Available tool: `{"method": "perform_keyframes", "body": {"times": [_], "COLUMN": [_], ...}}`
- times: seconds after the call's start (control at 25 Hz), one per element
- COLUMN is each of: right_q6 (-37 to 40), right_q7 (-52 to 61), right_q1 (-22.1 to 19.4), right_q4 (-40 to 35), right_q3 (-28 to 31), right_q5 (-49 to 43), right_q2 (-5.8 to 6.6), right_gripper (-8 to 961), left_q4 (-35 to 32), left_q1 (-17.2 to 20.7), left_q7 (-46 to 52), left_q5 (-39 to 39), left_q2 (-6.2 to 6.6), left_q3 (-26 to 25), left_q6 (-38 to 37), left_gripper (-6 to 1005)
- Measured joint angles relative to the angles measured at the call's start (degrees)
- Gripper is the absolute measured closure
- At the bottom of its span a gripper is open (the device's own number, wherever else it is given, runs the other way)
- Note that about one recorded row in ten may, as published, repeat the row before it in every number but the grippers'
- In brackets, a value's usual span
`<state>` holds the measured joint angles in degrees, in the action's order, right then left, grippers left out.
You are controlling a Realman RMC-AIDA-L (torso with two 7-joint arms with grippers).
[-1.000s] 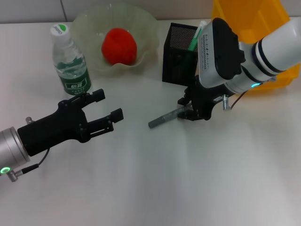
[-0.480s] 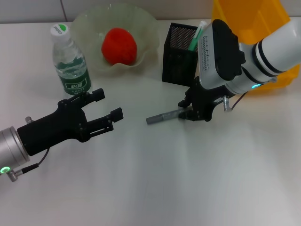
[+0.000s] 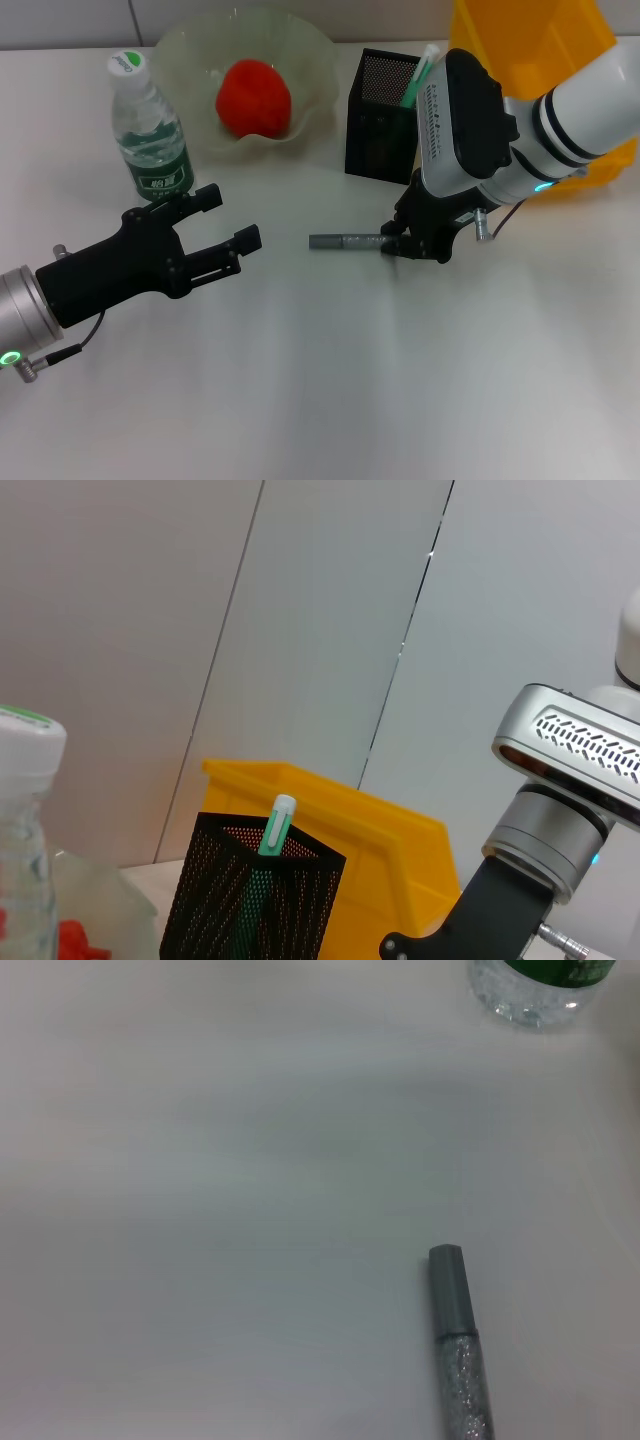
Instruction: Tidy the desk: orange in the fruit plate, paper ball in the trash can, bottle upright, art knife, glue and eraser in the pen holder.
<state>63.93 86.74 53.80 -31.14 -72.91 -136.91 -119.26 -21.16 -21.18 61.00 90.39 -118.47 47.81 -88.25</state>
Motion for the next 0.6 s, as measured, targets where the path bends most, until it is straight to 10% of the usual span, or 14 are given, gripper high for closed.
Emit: {"method": "perform_keyframes", "body": {"times": [0.6], "right_q6": [9.03], "right_q7": [4.72], "right_q1": [-2.78], "right_q4": [-11.21], "right_q3": [-0.21], "right_q5": [-0.25], "right_q2": [0.06], "right_gripper": [805], "left_q4": [-0.12], "left_q1": [0.00], "left_q7": [0.00], "left_q5": [-0.49], "left_q2": [0.00], "left_q3": [0.00], "left_q6": [-0.09], "left_gripper": [140]}}
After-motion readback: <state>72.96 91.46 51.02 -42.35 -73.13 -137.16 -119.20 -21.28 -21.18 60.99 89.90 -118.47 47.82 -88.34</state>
